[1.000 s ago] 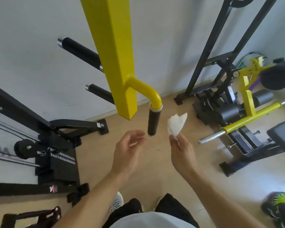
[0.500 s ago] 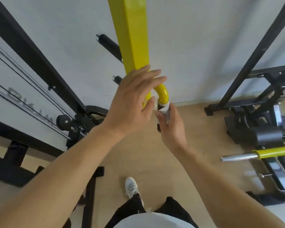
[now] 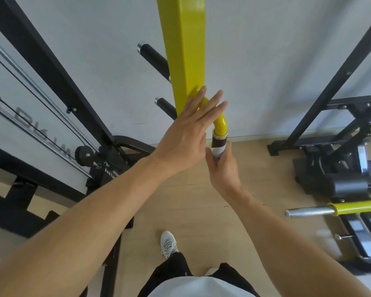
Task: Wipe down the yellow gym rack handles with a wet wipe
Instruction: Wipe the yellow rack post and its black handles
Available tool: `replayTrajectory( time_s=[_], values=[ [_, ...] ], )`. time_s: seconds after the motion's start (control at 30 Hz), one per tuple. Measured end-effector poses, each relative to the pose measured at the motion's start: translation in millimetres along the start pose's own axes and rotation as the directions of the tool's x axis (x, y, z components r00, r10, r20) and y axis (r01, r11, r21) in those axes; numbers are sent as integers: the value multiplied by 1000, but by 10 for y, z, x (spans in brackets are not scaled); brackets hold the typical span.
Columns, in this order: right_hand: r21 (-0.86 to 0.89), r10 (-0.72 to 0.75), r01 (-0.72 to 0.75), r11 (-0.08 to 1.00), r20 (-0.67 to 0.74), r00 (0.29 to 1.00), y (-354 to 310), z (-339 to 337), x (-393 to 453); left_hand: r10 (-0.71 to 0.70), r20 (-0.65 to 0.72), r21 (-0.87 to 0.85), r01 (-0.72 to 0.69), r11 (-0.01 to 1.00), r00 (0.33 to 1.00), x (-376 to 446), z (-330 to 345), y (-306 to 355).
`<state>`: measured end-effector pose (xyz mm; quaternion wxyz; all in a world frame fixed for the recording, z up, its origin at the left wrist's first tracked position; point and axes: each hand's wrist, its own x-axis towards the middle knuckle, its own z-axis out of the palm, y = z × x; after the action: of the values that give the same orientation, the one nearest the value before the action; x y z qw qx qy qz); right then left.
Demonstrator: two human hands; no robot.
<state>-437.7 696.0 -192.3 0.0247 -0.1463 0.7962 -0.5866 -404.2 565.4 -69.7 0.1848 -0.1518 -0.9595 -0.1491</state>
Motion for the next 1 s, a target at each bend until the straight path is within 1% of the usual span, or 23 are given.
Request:
replayTrajectory(
  time_s=[0.07,0.1,0.2,0.27,0.3,0.33,0.37,0.4,0.47,0.53,0.6,0.67,0.73,0.87,0.93,1.0],
  values=[
    [-41,72,-71,997,35,997,113,13,-27,-24,-12,-40,24,999,1000,14,39,-23],
    [-36,76,-75,997,41,996,111,7,-9,-42,-16,-59,41,997,999,21,55,-34],
    [48,20,-25,999,90,996,-105,-92,118,-71,-12,-94,69,993,997,41,70,-37],
    [144,-60,39,989,142,988,-261,-212,125,-65,-4,-109,64,992,998,41,40,-19],
    [200,-126,95,975,149,981,-318,-269,85,-62,-1,-116,62,991,998,36,24,-13],
    [237,-198,161,958,140,970,-355,-308,29,-63,-1,-123,62,991,998,30,14,-9],
    [238,-251,219,946,112,962,-345,-318,-10,-67,-1,-132,67,989,998,27,12,-4],
    [208,-271,252,945,68,960,-337,-297,-26,-78,-2,-150,77,986,997,26,13,4],
    [128,-241,241,962,-14,970,-267,-190,19,-104,-7,-204,101,974,995,20,22,31],
    [54,-237,240,969,-62,970,-99,-71,64,-118,-4,-232,114,966,993,22,24,60],
    [-64,-195,190,980,-80,978,138,27,24,-131,11,-218,131,967,991,40,28,67],
    [-128,-110,99,987,-80,991,325,76,-52,-140,20,-201,141,969,990,61,29,54],
    [-104,-81,72,992,-82,993,316,71,-50,-143,15,-193,144,971,990,71,36,38],
    [-19,-181,180,984,-153,972,-161,21,151,-155,-11,-234,148,961,988,56,50,37],
    [-27,-235,234,972,-173,956,-242,12,193,-156,-18,-246,147,958,988,39,54,50],
    [-82,-255,245,966,-158,954,-107,19,131,-158,-16,-237,149,960,987,24,55,62]
  ],
)
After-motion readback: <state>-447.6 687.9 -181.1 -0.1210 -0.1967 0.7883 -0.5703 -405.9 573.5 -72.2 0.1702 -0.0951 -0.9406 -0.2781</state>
